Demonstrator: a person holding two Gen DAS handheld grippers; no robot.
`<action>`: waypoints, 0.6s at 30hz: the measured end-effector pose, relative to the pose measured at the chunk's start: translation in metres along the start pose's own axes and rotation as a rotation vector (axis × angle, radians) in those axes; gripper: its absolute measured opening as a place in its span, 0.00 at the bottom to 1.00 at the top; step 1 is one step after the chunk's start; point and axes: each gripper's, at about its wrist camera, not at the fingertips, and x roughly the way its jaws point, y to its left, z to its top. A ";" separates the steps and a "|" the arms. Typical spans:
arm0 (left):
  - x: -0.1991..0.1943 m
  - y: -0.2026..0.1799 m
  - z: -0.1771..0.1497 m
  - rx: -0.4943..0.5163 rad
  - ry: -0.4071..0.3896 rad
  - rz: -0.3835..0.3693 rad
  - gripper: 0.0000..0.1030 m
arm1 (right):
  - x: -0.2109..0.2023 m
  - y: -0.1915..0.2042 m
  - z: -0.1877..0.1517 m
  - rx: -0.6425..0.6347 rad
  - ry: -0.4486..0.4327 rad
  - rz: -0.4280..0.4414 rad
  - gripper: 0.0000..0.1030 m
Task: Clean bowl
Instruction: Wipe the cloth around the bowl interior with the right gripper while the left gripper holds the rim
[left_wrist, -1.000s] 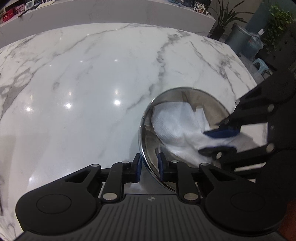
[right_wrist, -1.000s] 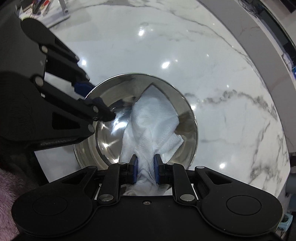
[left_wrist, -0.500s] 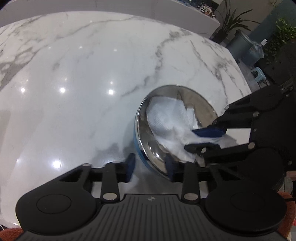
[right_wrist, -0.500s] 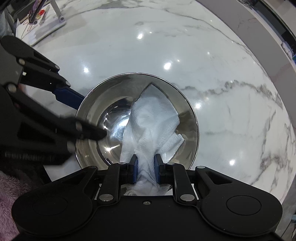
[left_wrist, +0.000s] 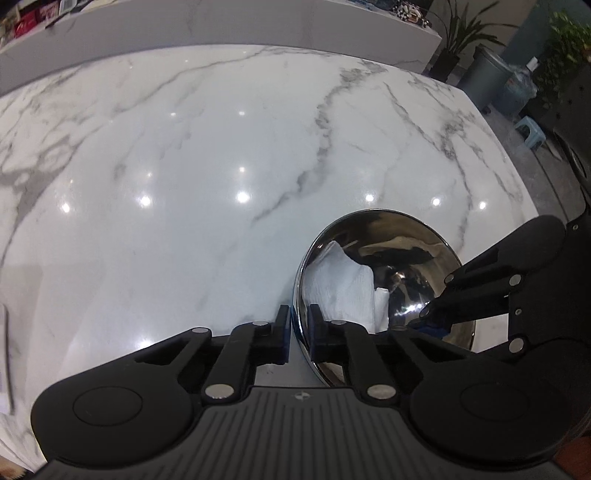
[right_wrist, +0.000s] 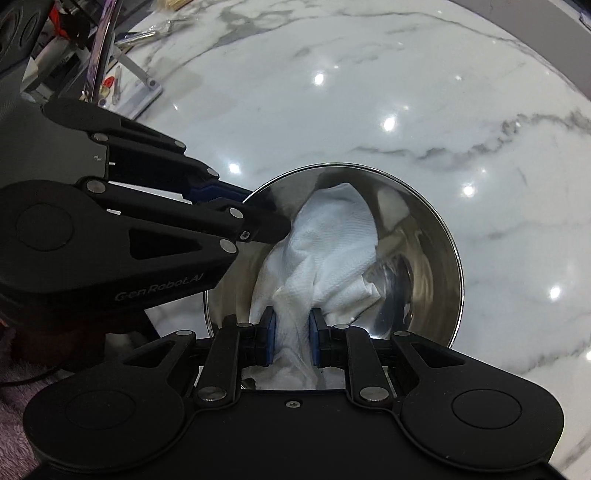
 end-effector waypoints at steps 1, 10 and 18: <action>0.000 -0.001 0.000 0.010 -0.001 0.008 0.08 | 0.000 0.001 0.000 -0.013 0.004 -0.016 0.15; 0.000 -0.003 0.001 0.031 0.003 0.016 0.08 | 0.003 0.023 -0.005 -0.214 0.017 -0.306 0.15; 0.001 0.006 -0.004 -0.057 0.038 -0.058 0.28 | 0.002 0.018 -0.004 -0.190 0.006 -0.287 0.15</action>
